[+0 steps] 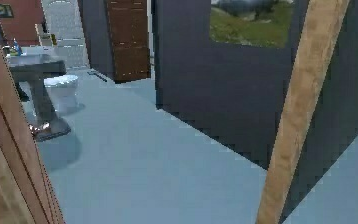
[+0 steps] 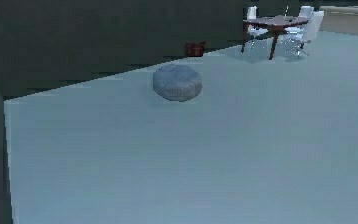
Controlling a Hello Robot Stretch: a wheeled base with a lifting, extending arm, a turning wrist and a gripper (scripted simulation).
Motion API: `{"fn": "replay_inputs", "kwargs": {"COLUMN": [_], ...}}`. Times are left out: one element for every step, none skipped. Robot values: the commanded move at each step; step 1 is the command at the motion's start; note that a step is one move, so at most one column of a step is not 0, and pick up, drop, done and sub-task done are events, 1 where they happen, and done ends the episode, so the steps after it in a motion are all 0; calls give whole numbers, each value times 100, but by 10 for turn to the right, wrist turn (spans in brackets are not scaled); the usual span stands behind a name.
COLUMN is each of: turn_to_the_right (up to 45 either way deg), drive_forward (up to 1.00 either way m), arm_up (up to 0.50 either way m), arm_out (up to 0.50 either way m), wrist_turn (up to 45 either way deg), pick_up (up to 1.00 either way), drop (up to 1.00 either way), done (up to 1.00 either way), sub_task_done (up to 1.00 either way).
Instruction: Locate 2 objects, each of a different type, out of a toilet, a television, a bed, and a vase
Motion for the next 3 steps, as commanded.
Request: {"fn": "replay_inputs", "kwargs": {"turn_to_the_right": [450, 450, 450], "drive_forward": [0, 0, 0], "arm_up": [0, 0, 0], "arm_out": [0, 0, 0], "wrist_turn": [0, 0, 0], "pick_up": [0, 0, 0], "drop": [0, 0, 0], "done": [0, 0, 0], "sub_task_done": [0, 0, 0]}}
